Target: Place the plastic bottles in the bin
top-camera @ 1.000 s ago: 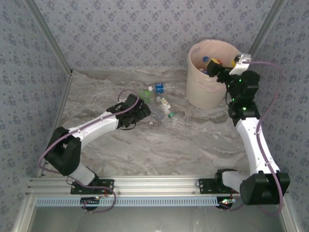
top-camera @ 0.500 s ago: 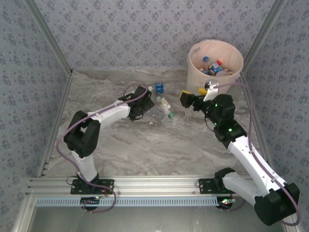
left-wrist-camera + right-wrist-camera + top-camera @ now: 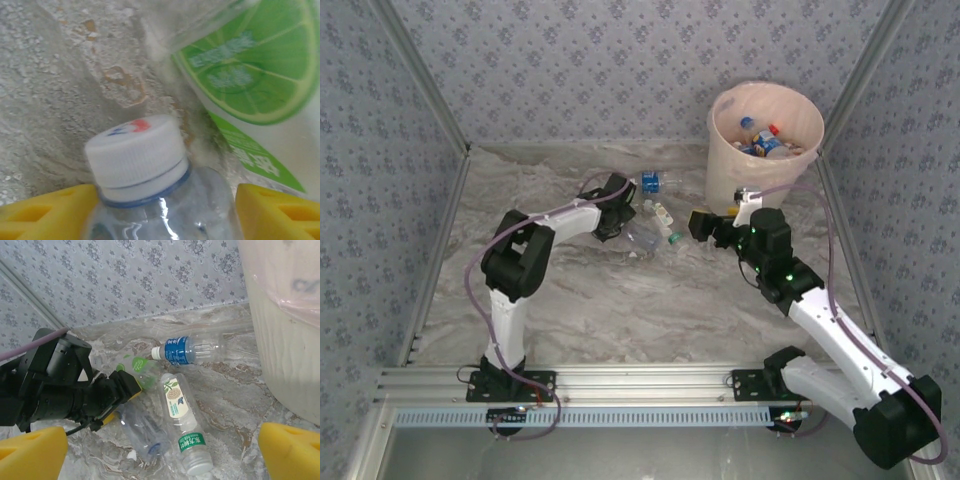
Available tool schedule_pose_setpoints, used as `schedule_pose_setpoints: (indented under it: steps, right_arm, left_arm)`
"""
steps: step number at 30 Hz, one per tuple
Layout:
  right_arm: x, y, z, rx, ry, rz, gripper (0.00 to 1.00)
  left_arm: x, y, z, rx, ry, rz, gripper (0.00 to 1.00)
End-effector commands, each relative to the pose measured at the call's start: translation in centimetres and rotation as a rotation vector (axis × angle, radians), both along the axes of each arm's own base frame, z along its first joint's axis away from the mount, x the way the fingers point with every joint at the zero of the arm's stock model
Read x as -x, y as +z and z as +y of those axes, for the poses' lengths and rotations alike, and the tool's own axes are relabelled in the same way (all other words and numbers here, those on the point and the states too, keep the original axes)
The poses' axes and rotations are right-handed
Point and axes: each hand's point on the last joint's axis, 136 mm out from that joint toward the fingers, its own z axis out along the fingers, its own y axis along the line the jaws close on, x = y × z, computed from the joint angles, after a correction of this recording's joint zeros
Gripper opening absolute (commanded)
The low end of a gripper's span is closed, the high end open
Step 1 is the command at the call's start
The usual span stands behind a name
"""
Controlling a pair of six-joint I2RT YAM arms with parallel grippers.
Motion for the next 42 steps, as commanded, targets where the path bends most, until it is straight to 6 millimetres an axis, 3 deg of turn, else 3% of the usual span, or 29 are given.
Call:
schedule_pose_setpoints:
  steps: [1, 6, 9, 14, 17, 20, 26, 35, 42]
  right_arm:
    - [0.0, 1.0, -0.2, 0.037, -0.012, -0.020, 1.00]
    - [0.1, -0.5, 1.3, 0.073, 0.048, 0.029, 1.00]
    - [0.3, -2.0, 2.5, 0.100, 0.094, 0.079, 1.00]
    - [0.9, -4.0, 5.4, 0.064, 0.204, 0.175, 1.00]
    - [0.4, -4.9, 5.1, 0.102, 0.122, 0.189, 1.00]
    - [1.0, -4.3, 6.8, 0.069, 0.186, 0.139, 1.00]
    - [3.4, -1.4, 11.9, -0.066, 0.464, 0.050, 1.00]
    - [2.5, 0.3, 15.4, -0.161, 0.534, 0.002, 1.00]
    - [0.9, 0.7, 16.4, -0.198, 0.506, -0.010, 0.97]
  left_arm:
    - [-0.9, 0.4, -1.5, 0.056, -0.033, -0.020, 0.63]
    - [-0.4, 1.8, -1.6, 0.044, -0.118, -0.051, 0.51]
    - [0.1, 3.7, -1.4, 0.039, -0.163, -0.101, 0.47]
    - [1.6, 10.5, -1.6, 0.025, -0.271, -0.320, 0.44]
    - [3.0, 14.4, -2.2, 0.024, -0.362, -0.429, 0.42]
    - [4.7, 17.7, -2.9, 0.034, -0.455, -0.504, 0.41]
    - [7.9, 22.9, -4.6, 0.099, -0.650, -0.658, 0.41]
    - [10.4, 26.9, -7.3, 0.240, -0.835, -0.773, 0.41]
    - [10.5, 27.1, -7.4, 0.254, -0.832, -0.775, 0.42]
